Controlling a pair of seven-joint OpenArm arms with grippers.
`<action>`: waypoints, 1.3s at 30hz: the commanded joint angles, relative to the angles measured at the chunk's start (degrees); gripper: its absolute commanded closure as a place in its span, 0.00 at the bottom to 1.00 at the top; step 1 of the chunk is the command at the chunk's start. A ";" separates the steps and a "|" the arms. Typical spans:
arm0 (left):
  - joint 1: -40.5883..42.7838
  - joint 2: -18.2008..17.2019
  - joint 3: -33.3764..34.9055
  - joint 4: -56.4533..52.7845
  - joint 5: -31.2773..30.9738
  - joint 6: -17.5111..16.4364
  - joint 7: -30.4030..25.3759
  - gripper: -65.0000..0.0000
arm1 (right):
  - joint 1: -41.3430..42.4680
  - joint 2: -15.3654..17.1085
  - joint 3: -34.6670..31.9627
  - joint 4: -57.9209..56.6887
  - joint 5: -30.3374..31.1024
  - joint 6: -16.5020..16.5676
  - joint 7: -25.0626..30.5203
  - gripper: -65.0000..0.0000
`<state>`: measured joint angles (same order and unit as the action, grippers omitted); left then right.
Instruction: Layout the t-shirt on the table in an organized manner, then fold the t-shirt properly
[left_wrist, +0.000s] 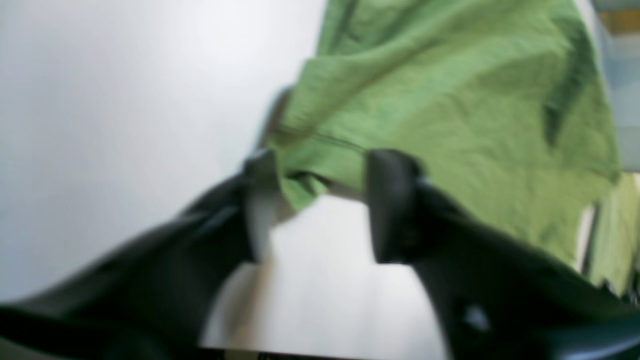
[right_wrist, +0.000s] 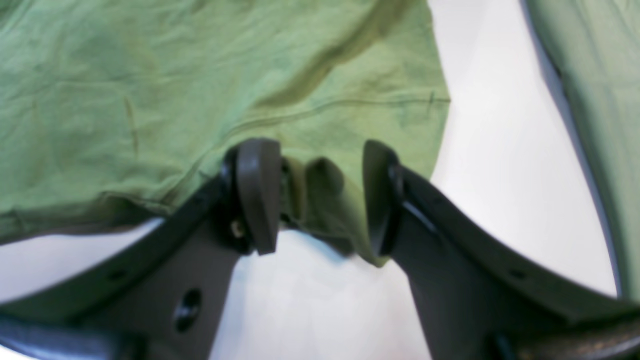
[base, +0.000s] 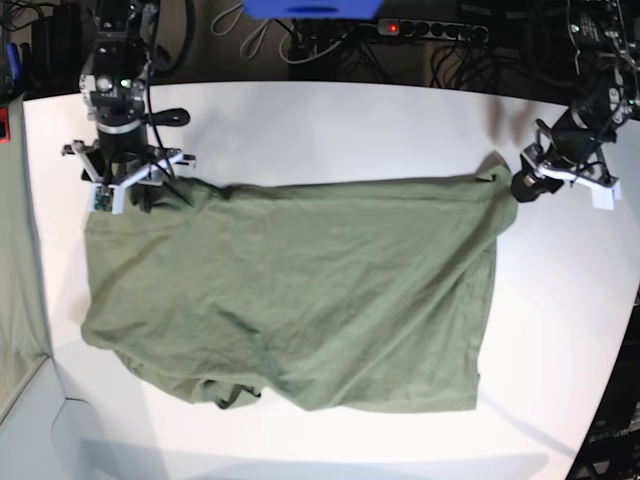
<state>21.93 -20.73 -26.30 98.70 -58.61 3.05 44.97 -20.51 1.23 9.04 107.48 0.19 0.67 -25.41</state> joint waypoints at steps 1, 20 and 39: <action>-0.53 0.64 -1.08 0.69 0.90 -0.02 -0.44 0.38 | 0.34 0.39 0.06 1.13 -0.23 0.17 1.72 0.57; -7.12 9.08 -1.52 2.18 18.48 -0.54 -0.27 0.59 | 0.78 0.39 -0.29 0.78 -0.23 0.17 1.36 0.57; -10.20 9.00 -1.52 -3.18 19.00 -0.37 -0.36 0.59 | 0.95 0.39 -0.38 0.69 -0.23 0.17 1.36 0.57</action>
<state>12.19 -11.25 -27.57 94.70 -39.33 2.83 45.36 -19.88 1.26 8.60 107.28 0.19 0.67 -25.45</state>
